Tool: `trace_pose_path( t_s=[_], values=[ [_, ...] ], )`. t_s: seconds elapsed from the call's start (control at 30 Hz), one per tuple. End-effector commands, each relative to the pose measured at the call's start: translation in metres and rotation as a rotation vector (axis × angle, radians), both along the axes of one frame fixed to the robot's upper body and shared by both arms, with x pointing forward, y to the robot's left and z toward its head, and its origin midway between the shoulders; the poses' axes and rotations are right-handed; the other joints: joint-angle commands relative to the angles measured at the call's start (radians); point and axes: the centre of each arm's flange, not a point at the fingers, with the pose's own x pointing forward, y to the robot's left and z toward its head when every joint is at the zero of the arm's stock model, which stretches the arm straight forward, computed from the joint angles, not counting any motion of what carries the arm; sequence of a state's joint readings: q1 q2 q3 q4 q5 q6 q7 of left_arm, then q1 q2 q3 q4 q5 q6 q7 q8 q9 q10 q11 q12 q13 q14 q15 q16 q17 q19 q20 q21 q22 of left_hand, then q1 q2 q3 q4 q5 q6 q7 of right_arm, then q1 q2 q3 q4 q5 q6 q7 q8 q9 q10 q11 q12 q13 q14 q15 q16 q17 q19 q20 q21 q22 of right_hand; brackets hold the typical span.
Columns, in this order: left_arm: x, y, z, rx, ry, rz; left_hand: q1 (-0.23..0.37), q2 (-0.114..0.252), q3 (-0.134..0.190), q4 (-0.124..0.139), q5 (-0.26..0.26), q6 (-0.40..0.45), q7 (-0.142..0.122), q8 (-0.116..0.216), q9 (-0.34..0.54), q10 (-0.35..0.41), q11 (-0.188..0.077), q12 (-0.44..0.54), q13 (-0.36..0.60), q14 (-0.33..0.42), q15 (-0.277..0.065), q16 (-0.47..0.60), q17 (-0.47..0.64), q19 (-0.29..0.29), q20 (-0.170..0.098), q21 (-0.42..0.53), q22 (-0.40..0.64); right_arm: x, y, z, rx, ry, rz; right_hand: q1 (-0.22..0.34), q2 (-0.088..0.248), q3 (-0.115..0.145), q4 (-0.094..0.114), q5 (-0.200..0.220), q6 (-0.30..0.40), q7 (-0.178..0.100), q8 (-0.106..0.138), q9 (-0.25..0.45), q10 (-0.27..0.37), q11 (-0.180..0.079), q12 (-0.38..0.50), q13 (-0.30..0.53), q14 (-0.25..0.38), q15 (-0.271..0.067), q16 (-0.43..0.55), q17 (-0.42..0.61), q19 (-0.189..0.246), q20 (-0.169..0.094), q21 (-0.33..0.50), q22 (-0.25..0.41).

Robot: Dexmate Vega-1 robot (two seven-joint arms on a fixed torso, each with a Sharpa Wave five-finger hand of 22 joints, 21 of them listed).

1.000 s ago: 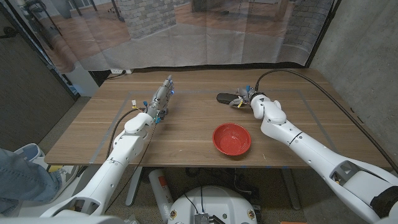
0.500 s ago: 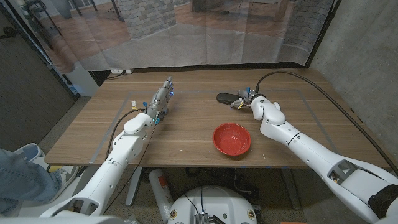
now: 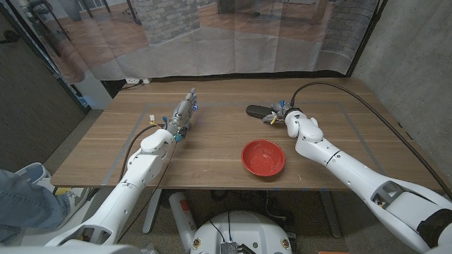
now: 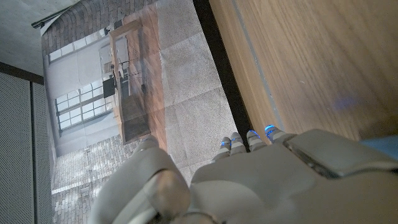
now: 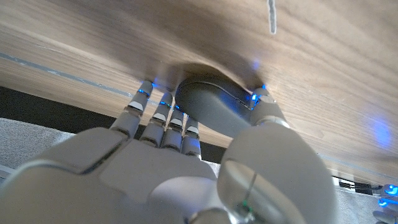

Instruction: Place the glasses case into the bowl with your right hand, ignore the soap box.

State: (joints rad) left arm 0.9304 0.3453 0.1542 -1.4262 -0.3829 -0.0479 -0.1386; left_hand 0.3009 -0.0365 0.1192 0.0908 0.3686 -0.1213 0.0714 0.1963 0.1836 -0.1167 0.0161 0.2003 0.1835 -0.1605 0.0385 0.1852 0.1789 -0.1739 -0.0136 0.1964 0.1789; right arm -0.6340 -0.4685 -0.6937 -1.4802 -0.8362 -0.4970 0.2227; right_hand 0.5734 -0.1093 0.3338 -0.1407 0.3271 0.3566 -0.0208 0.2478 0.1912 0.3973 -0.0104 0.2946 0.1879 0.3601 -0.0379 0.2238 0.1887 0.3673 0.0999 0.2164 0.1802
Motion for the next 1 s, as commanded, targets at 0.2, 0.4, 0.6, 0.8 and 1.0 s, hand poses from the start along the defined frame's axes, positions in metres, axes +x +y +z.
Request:
trace_pose_path(
  t_s=[0.2,0.4,0.6,0.8,1.0],
  values=[
    [0.004,-0.0087,-0.0004,0.013,0.013,-0.01,0.005,0.005,-0.004,0.0,0.003,0.0,-0.004,0.002,0.002,0.002,-0.002,0.004,0.004,0.003,-0.004,0.003,0.003,-0.011,0.004,0.003,0.002,-0.0017,-0.0077,-0.0046,0.024,-0.027,-0.019,0.008,0.019,0.0,0.013,0.004,0.089,-0.024,0.022,0.005,0.09,-0.015,0.026,0.002,0.096,-0.025,0.019,0.0,0.042,-0.016,0.005,0.002],
    [0.0054,-0.0095,-0.0017,0.012,0.017,-0.012,0.005,0.006,-0.005,0.0,0.002,0.0,-0.003,0.002,0.002,0.002,-0.002,0.004,0.004,0.002,-0.004,0.002,0.003,-0.012,0.005,0.003,0.002,-0.0023,-0.0085,-0.0057,0.026,-0.035,-0.027,0.011,0.028,0.0,0.017,0.0,0.155,-0.047,0.034,0.005,0.156,-0.035,0.041,0.001,0.155,-0.04,0.024,-0.001,0.057,-0.024,0.003,0.003],
    [0.0054,-0.0095,-0.0027,0.011,0.017,-0.011,0.006,0.007,-0.006,0.0,0.002,0.001,-0.002,0.002,0.002,0.002,-0.003,0.004,0.004,0.002,-0.004,0.002,0.003,-0.012,0.007,0.003,0.002,-0.0021,-0.0086,-0.0076,0.021,-0.041,-0.039,0.025,0.048,0.008,0.017,-0.006,0.239,-0.075,0.05,0.006,0.228,-0.071,0.054,0.0,0.204,-0.048,0.019,-0.003,0.072,-0.038,0.001,0.004],
    [0.0038,-0.0083,-0.003,0.011,0.017,-0.008,0.006,0.007,-0.007,0.0,0.002,0.0,-0.002,0.001,0.002,0.002,-0.003,0.004,0.004,0.003,-0.003,0.003,0.004,-0.013,0.009,0.003,0.003,-0.0037,-0.008,-0.0085,0.034,-0.064,-0.038,0.044,0.06,0.017,0.013,-0.015,0.32,-0.096,0.062,0.006,0.304,-0.099,0.067,-0.001,0.281,-0.073,0.024,-0.004,0.1,-0.058,0.004,0.004],
    [0.0026,-0.0084,-0.0023,0.012,0.016,-0.007,0.006,0.008,-0.008,0.0,0.001,0.0,-0.004,0.001,0.002,0.002,-0.002,0.004,0.004,0.003,-0.004,0.003,0.004,-0.013,0.01,0.003,0.003,-0.0055,-0.0081,-0.0078,0.043,-0.07,-0.041,0.057,0.062,0.021,0.007,-0.018,0.349,-0.099,0.064,0.005,0.336,-0.105,0.071,-0.002,0.307,-0.079,0.022,-0.005,0.117,-0.069,0.006,0.004]
  ],
)
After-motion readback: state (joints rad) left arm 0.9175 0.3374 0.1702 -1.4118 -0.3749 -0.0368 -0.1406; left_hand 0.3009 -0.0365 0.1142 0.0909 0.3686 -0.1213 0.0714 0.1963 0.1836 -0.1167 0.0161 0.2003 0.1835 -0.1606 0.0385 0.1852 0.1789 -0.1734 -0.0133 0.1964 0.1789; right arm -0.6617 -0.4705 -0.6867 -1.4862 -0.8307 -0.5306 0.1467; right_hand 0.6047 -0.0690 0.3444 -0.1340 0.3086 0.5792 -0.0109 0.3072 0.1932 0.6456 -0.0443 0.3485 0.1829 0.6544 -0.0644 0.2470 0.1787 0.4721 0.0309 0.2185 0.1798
